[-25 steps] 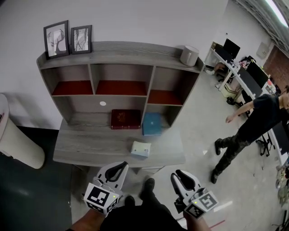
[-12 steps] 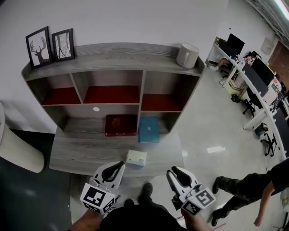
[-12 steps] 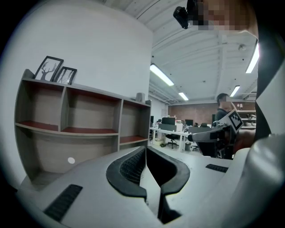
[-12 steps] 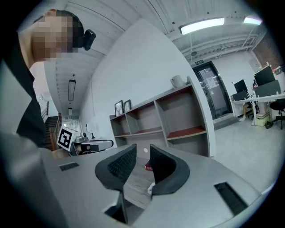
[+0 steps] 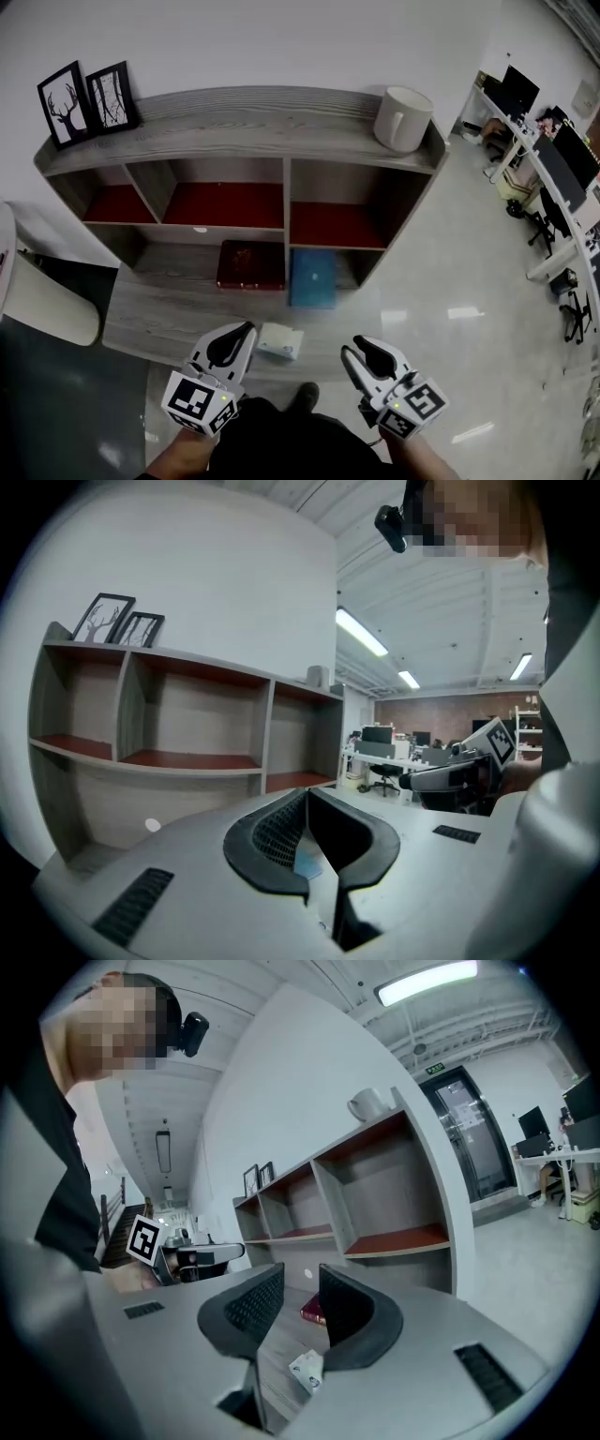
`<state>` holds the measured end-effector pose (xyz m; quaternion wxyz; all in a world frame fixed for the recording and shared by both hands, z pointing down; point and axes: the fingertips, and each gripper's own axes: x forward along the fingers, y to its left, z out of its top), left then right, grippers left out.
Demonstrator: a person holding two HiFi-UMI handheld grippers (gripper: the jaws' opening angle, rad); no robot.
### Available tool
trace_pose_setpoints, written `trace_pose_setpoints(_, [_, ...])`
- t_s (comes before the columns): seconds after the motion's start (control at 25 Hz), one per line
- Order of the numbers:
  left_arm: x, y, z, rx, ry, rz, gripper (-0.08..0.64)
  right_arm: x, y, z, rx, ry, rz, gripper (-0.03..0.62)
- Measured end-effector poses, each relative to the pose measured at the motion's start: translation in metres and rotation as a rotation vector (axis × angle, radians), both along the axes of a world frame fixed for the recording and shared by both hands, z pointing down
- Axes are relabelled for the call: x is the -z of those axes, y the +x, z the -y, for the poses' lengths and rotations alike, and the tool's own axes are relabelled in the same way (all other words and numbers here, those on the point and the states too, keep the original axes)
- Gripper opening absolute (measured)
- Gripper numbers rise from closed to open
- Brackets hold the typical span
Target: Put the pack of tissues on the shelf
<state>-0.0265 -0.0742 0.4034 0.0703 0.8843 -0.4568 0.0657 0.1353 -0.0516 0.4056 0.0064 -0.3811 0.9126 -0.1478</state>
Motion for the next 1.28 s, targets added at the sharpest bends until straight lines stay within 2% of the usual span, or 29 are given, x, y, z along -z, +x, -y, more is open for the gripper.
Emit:
trace_pose_setpoints(0.28, [-0.011,-0.010,0.024,0.045,-0.032,0.009,0.021,-0.028,-0.019,0.027,0.096,-0.063,-0.071,0.101])
trace_pose_setpoints(0.44, [-0.016,-0.017,0.032,0.036,-0.038,0.016,0.021,-0.042,-0.033,0.036,0.116,-0.098,-0.123,0.121])
trace_pose_setpoints(0.6, [-0.025,-0.027,0.040,0.036,-0.058,0.000,0.021,-0.053,-0.052,0.042,0.154,-0.106,-0.091,0.130])
trace_pose_setpoints(0.92, [-0.044,-0.037,0.053,0.023,-0.072,-0.022,0.021,-0.098,-0.078,0.040,0.229,-0.168,-0.199,0.146])
trace_pose_setpoints(1.08, [-0.056,-0.041,0.054,0.010,-0.085,-0.025,0.021,-0.117,-0.089,0.038,0.245,-0.191,-0.231,0.159])
trace_pose_setpoints(1.28, [-0.068,-0.043,0.057,-0.004,-0.117,-0.041,0.021,-0.152,-0.099,0.039,0.235,-0.284,-0.224,0.184])
